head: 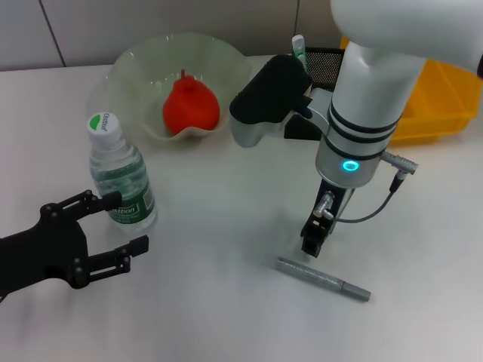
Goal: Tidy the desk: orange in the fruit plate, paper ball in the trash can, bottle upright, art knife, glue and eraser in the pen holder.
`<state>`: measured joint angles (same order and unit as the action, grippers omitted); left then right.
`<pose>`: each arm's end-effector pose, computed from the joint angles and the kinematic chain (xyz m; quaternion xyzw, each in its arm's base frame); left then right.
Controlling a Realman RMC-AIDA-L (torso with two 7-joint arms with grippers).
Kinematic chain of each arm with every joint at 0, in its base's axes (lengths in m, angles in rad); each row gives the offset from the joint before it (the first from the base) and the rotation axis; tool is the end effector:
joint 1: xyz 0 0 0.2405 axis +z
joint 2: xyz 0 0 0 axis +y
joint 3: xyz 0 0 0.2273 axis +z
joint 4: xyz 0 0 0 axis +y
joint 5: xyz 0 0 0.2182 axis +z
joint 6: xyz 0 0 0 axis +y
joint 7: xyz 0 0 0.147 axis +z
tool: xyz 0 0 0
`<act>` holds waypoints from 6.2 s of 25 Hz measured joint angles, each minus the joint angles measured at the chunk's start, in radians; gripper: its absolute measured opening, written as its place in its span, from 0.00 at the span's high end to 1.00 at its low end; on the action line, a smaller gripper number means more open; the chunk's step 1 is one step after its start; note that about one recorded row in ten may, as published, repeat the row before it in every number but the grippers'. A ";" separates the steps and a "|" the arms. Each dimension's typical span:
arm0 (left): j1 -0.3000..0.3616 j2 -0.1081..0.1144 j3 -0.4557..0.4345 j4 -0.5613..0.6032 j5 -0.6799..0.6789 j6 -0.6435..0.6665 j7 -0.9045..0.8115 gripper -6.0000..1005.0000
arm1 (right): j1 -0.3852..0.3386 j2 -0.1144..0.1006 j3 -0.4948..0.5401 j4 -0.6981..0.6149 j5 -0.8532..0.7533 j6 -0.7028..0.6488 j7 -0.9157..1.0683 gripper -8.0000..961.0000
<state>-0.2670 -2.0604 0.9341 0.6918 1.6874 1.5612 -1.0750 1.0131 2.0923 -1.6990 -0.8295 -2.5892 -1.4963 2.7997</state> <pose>-0.2779 0.2718 0.0119 -0.9359 -0.1328 -0.2686 0.1855 0.1316 0.3512 -0.0712 -0.8785 0.3048 -0.3477 0.1199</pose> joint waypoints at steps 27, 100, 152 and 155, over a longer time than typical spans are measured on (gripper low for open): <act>0.008 -0.001 0.000 -0.004 -0.005 -0.001 0.001 0.19 | -0.126 -0.018 0.378 -0.560 -0.323 -0.109 -0.064 0.53; 0.010 -0.002 0.009 -0.029 0.000 0.048 0.001 0.19 | -0.033 0.000 -0.114 -0.206 0.105 -0.021 -0.033 0.27; 0.003 -0.002 0.001 -0.041 -0.005 0.042 0.012 0.19 | 0.011 -0.004 -0.207 -0.086 0.176 0.045 0.013 0.82; 0.002 -0.001 0.001 -0.041 -0.006 0.040 0.012 0.19 | -0.026 -0.010 -0.119 -0.199 0.113 -0.024 0.008 0.85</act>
<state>-0.2650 -2.0615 0.9356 0.6503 1.6816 1.6008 -1.0630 0.9867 2.0825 -1.8178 -1.0285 -2.4764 -1.5199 2.8080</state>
